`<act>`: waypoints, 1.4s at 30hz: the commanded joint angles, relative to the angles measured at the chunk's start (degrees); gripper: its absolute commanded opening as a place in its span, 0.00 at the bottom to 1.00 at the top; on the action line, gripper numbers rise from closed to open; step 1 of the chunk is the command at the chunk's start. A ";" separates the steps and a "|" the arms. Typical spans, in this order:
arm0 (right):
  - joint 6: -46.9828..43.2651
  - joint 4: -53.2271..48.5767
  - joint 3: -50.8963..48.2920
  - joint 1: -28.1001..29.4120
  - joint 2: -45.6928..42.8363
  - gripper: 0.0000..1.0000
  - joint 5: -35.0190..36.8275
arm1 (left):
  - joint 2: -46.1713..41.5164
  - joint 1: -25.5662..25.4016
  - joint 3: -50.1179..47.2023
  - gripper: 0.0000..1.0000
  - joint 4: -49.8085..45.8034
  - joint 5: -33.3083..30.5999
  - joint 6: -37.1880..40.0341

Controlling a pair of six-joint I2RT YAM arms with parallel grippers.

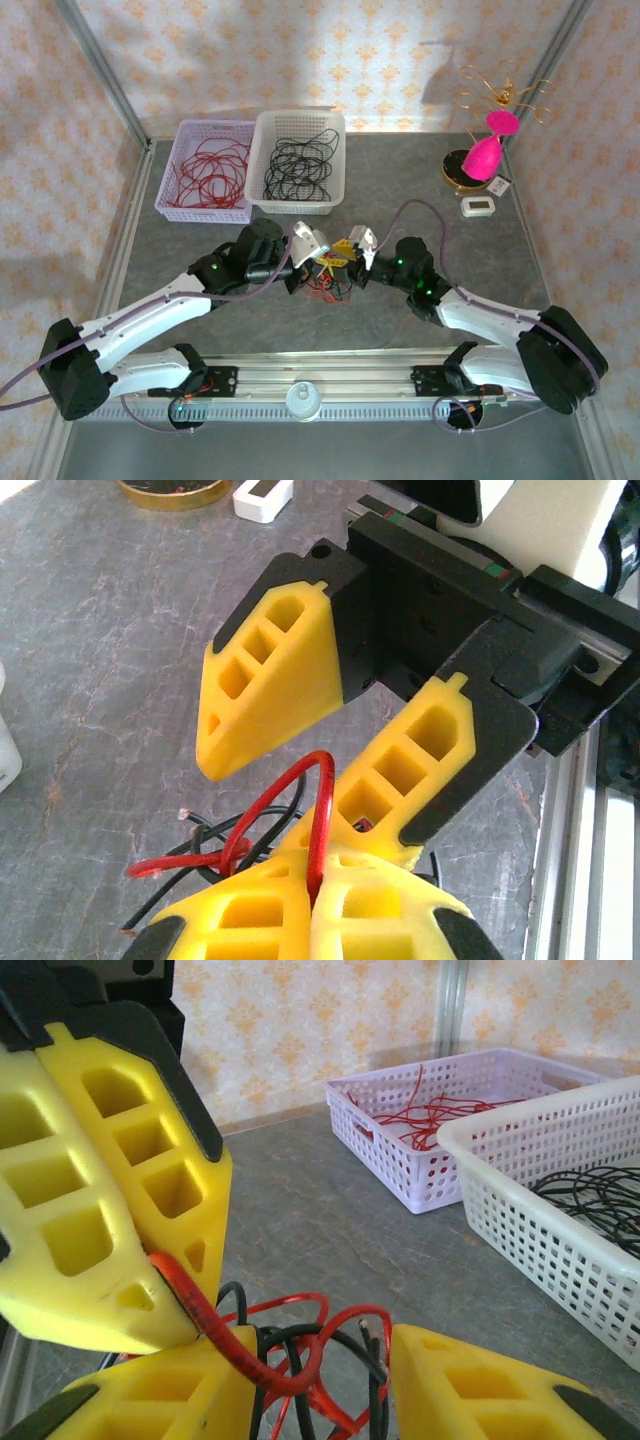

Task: Untangle the cables

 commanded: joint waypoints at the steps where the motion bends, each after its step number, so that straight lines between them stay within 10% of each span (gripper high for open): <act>1: 4.00 11.84 1.78 0.29 2.24 0.39 3.12 | 0.52 -0.57 2.17 0.00 -2.13 3.12 1.04; 20: 29.59 8.91 1.20 0.61 15.56 0.38 31.05 | -2.35 -0.64 3.39 0.00 2.03 5.23 0.10; 42: 31.15 -0.38 -4.74 0.17 19.24 0.48 45.06 | -9.66 -0.68 4.88 0.00 9.05 -3.50 -6.05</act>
